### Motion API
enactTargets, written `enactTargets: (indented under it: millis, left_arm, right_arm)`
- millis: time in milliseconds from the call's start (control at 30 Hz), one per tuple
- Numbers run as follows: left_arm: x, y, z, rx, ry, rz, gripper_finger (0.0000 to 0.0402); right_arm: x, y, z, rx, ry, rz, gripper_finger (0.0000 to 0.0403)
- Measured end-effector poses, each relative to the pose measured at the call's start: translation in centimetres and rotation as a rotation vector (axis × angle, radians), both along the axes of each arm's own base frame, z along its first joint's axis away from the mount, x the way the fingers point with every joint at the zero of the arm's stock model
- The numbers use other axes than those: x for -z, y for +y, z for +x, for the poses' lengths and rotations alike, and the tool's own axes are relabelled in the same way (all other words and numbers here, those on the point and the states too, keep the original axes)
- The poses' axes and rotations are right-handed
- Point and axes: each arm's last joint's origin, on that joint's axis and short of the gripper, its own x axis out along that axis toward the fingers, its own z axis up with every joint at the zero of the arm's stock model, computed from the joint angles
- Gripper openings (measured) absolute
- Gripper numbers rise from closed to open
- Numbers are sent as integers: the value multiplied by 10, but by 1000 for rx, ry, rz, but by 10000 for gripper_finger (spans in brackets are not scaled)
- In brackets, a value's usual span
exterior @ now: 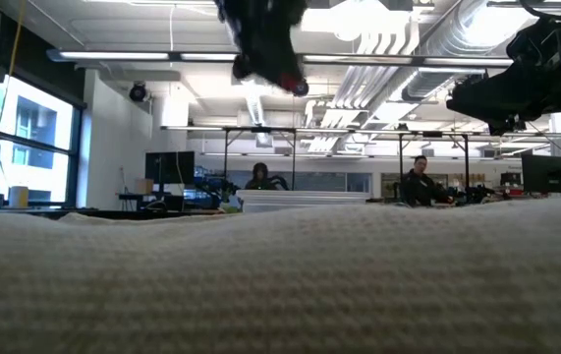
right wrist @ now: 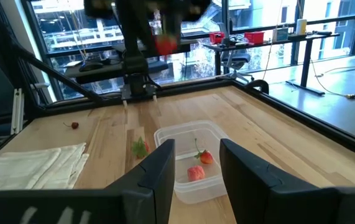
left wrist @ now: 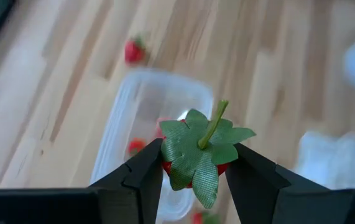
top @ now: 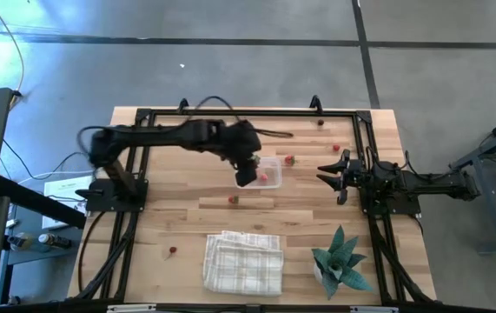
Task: Pick and placing Produce into tupperware
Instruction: Put the bottom left strawberry into the transparent bin
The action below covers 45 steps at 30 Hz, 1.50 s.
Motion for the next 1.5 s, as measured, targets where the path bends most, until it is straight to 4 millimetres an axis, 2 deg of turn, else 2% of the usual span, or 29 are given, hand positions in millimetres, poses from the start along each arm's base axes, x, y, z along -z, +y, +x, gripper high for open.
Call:
enactTargets:
  millis: [100, 367, 567, 800, 1100, 1300, 1500]
  left_arm:
    - [25, 5, 13, 46, 103, 7, 149]
    - [97, 10, 30, 141, 375, -4, 149]
    - [126, 15, 37, 158, 447, 3, 149]
    - [142, 24, 36, 140, 496, -17, 149]
    - [141, 23, 37, 197, 482, -24, 149]
    - [161, 23, 40, 232, 518, -47, 149]
    - [164, 23, 41, 231, 530, -43, 150]
  right_arm:
    - [0, 0, 0, -1, 1, 0, 117]
    - [0, 0, 0, 0, 2, 0, 117]
    - [1, 0, 1, 0, 13, 0, 117]
    - [1, 0, 1, 0, 17, 0, 117]
    - [2, 0, 1, 0, 19, 0, 117]
    - [2, 0, 1, 0, 19, 0, 117]
    - [2, 0, 1, 0, 21, 0, 117]
